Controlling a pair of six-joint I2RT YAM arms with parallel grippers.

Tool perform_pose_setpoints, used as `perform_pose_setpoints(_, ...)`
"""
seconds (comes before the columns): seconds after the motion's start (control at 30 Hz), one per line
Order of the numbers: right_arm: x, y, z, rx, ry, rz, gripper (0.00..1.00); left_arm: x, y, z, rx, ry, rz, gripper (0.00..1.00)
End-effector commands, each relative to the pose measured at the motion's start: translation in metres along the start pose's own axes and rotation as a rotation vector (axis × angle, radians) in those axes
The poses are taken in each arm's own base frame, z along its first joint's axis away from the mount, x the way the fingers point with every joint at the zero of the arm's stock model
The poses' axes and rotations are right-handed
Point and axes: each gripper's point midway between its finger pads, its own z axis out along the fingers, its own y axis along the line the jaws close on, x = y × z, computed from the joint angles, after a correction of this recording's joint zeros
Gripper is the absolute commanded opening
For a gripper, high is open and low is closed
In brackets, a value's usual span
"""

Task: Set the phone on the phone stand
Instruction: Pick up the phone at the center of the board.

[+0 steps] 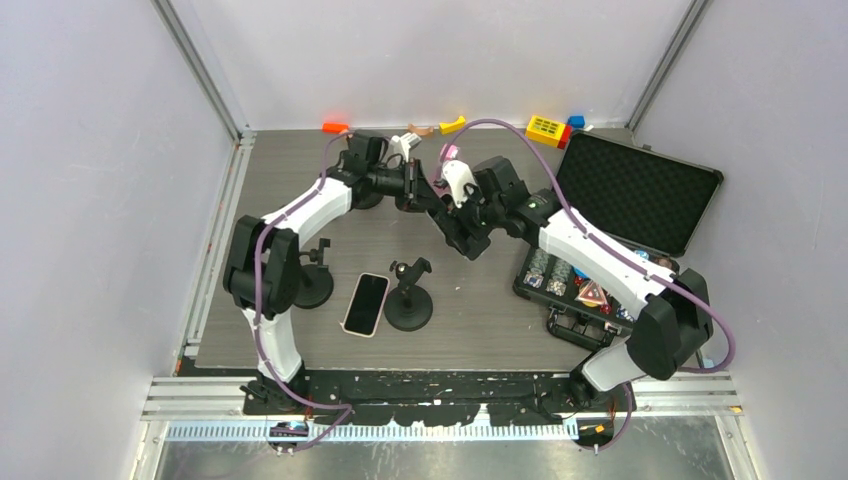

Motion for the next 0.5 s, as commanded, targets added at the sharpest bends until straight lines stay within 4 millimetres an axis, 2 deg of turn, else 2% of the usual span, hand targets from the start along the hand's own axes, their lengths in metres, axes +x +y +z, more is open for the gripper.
perform_pose_setpoints(0.0, -0.051, 0.002, -0.039, 0.006, -0.169, 0.032, 0.90, -0.033, -0.043, -0.025, 0.071, -0.146, 0.130, 0.00)
perform_pose_setpoints(0.17, -0.060, 0.008, -0.052, -0.017, -0.201, 0.067, 0.92, -0.039, -0.052, -0.033, 0.105, -0.181, 0.174, 0.00)
perform_pose_setpoints(0.47, -0.059, -0.001, -0.058, 0.030, -0.219, 0.072, 0.93, -0.029, -0.076, -0.044, 0.177, -0.195, 0.241, 0.00)
